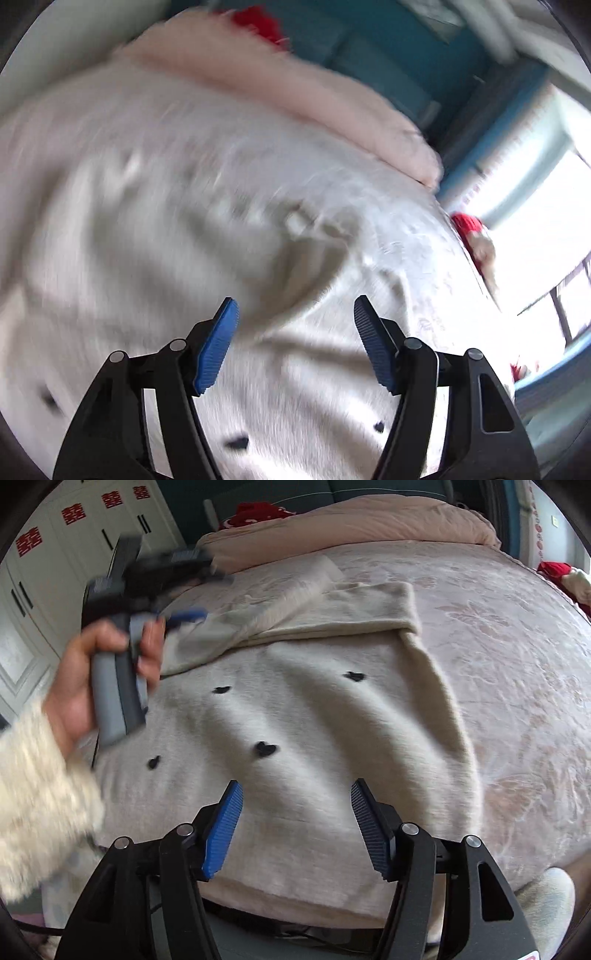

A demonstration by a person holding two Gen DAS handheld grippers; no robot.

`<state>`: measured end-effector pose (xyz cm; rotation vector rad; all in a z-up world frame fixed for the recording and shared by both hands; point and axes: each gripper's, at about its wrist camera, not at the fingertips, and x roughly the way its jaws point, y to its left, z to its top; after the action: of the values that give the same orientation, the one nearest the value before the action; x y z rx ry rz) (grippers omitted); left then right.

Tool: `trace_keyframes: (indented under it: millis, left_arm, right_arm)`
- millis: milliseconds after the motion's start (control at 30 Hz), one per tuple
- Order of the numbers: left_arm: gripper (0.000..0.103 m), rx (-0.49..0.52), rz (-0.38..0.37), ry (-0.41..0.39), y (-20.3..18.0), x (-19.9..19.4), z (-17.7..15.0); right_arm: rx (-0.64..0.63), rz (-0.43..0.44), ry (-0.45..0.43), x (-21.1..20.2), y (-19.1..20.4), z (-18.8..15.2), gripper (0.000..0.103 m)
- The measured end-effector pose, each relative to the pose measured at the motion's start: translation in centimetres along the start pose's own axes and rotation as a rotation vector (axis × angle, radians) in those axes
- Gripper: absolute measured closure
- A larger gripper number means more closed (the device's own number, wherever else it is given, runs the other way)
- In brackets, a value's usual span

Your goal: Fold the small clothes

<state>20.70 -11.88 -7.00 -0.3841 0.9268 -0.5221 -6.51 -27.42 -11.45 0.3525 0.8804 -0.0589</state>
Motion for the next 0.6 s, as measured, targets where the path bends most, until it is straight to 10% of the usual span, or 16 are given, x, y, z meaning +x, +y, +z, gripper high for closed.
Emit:
trace_keyframes:
  millis: [367, 600]
  left_arm:
    - [0.036, -0.491, 0.135, -0.105, 14.8, -3.8, 1.9]
    - [0.036, -0.606, 0.115, -0.097, 18.8, -2.6, 4.1]
  right_arm:
    - [0.066, 0.082, -0.088, 5.6, -4.5, 12.7, 0.037]
    - [0.185, 0.055, -0.065, 14.5, -5.3, 20.9, 0.037]
